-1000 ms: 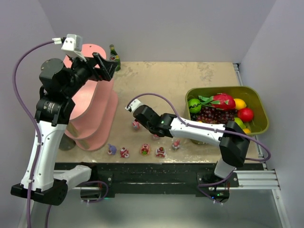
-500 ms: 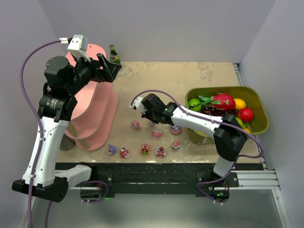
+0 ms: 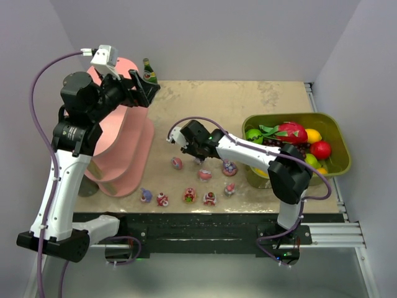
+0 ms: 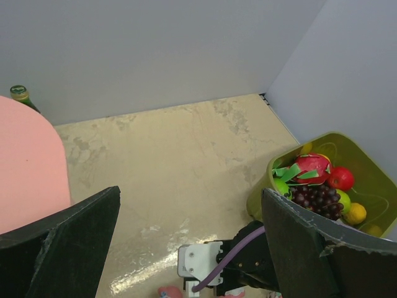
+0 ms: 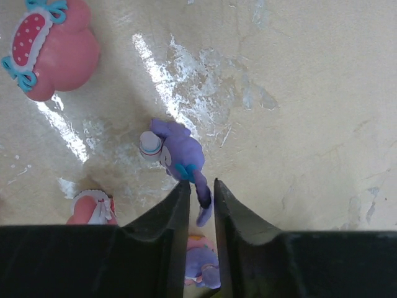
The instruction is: Place and organize the plastic toys onto the shelf
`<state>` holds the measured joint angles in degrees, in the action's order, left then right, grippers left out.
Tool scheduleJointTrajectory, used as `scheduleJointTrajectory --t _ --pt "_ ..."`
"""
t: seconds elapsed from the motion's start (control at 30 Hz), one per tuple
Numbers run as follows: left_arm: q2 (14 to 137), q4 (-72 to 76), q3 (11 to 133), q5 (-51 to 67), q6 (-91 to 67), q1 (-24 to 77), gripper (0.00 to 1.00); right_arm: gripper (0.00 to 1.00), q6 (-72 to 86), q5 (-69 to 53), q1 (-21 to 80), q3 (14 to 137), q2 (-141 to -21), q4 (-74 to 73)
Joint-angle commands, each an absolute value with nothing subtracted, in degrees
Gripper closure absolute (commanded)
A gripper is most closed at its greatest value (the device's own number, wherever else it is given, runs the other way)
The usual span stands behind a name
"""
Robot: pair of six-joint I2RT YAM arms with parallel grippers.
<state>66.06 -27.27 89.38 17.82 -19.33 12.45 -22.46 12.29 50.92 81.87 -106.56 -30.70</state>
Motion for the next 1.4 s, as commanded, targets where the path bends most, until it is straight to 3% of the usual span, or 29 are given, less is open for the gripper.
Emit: scheduleJointTrajectory --t 0.0,0.1,0.33,0.63,0.93,1.1,1.37 --pt "66.18 -26.28 91.41 18.90 -17.84 12.66 0.00 0.62 -23.38 12.74 50.71 84.64 -104.94 -32.08" --pt "66.44 -26.28 91.41 18.98 -17.75 12.66 0.00 0.45 -23.12 12.39 50.71 85.08 -103.19 -31.99" --pt "67.32 -25.67 91.32 19.95 -17.40 12.66 0.00 0.29 -19.70 10.28 50.63 85.17 -95.11 -31.29" --pt "73.29 -22.23 90.96 38.74 -14.52 15.27 0.00 0.25 -0.64 19.58 45.98 83.85 -81.67 -35.41" --pt "81.29 -29.00 85.27 31.29 -3.80 26.27 0.01 0.21 23.36 22.33 35.43 84.89 -73.65 -44.46" --pt "84.02 -29.54 78.41 29.09 2.37 31.80 0.09 0.21 26.54 17.76 33.49 83.50 -71.02 -44.47" --pt "86.48 -19.79 67.24 29.36 5.01 33.22 0.10 0.21 26.10 15.91 32.87 82.53 -70.58 -44.30"
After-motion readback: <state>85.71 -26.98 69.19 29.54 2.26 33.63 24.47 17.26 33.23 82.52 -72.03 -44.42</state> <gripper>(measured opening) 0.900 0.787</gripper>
